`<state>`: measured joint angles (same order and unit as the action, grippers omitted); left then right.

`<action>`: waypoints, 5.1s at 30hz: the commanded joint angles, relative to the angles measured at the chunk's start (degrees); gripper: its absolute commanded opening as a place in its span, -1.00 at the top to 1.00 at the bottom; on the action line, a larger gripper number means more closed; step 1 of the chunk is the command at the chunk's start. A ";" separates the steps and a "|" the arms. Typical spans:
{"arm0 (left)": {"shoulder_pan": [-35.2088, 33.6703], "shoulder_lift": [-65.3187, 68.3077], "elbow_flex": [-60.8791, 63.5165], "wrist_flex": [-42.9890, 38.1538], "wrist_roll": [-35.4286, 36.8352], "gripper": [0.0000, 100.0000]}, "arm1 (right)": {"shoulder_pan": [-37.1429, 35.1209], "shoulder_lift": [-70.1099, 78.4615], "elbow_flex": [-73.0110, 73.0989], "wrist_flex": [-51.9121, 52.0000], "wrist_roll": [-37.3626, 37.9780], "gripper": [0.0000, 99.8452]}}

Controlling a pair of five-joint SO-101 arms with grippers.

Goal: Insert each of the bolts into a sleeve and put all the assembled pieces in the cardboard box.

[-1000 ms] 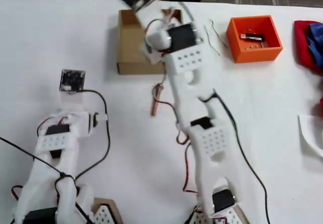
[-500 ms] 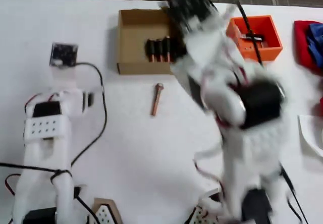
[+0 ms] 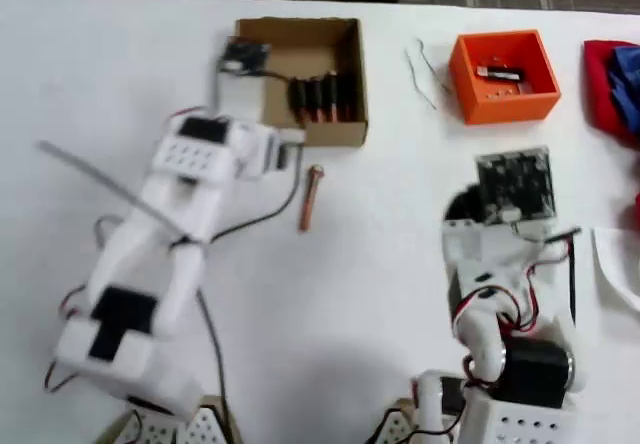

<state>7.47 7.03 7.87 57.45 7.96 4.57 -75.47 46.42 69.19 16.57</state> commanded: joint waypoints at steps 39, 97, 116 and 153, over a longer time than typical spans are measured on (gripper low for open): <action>7.21 34.64 -31.34 6.68 10.37 0.54 | 2.86 -3.47 1.58 -4.70 -0.88 0.95; 15.21 37.27 -88.48 44.57 4.84 0.95 | 2.59 -11.21 -2.73 -3.56 -3.87 0.95; 14.86 -19.87 -47.52 38.77 4.84 0.95 | -3.47 -12.44 8.00 -12.79 -4.04 0.95; 23.03 -48.79 13.23 -36.04 4.48 0.95 | -21.76 -12.88 39.74 -69.93 -2.46 0.95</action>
<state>29.10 -42.20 21.23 23.87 12.88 -15.91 -87.60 86.42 0.53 12.70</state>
